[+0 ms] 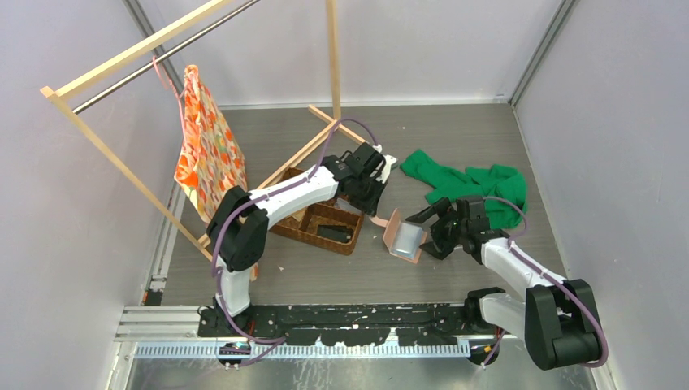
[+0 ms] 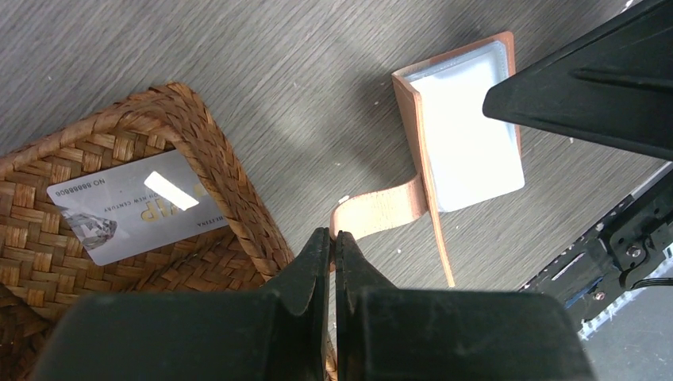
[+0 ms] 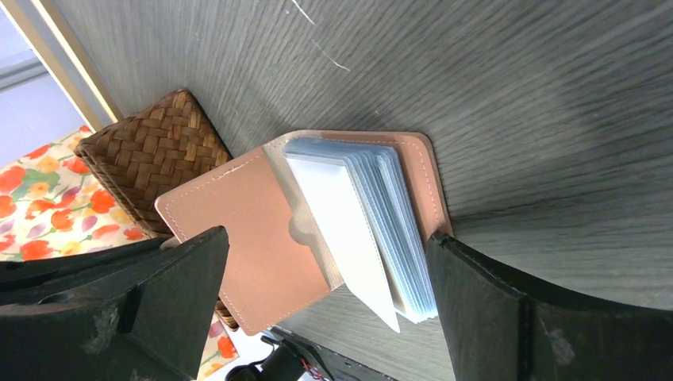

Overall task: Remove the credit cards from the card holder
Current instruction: Open the card holder at the center of the board.

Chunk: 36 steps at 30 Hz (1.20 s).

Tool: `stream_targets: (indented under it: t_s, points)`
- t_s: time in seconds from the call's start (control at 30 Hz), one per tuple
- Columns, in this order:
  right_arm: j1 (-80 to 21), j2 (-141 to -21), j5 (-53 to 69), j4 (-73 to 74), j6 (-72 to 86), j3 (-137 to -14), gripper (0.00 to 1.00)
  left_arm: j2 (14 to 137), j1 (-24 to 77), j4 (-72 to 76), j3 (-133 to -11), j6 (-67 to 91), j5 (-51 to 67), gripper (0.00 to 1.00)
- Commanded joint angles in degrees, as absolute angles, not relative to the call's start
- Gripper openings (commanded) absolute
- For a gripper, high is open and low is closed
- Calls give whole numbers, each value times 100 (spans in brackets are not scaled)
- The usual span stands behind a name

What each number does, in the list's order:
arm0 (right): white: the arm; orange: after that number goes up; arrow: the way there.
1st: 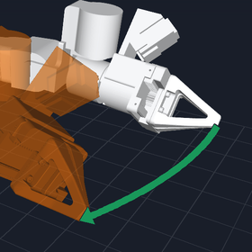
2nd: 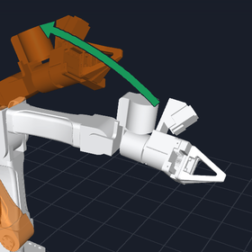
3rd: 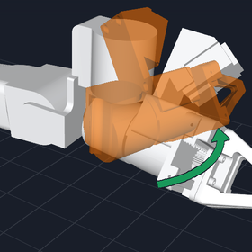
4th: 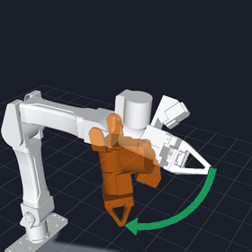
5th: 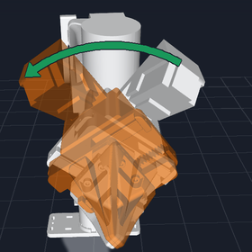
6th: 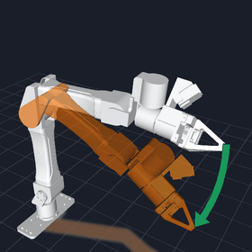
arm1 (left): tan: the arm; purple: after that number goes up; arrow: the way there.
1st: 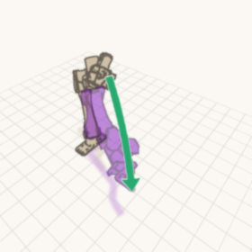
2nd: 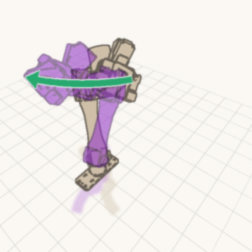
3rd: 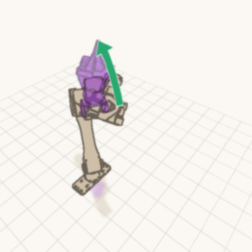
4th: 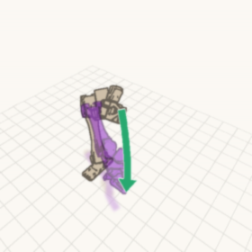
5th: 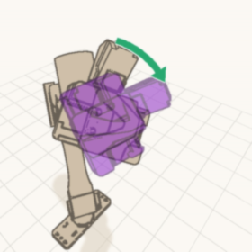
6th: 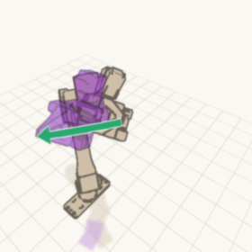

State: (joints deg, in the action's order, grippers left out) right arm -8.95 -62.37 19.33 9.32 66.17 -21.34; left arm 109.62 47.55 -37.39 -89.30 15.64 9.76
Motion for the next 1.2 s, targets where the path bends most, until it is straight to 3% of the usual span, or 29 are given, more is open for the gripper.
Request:
stream_targets:
  t_s: [0.0,0.7,1.03,1.17]
  points:
    - [-929,-6304,2130,377,6578,-2058,99,10818,4702,-3793,-8818,1406,1085,1]
    - [-1037,-6144,2546,147,6668,-2125,99,11005,4702,-3669,-8821,1552,1678,1]
    - [-941,-4960,645,3156,5575,-2915,98,10818,4869,-3402,-8933,1907,2160,1]
    - [-355,-4252,518,3918,5559,-3037,99,11218,5211,-3556,-9667,2087,2404,1]
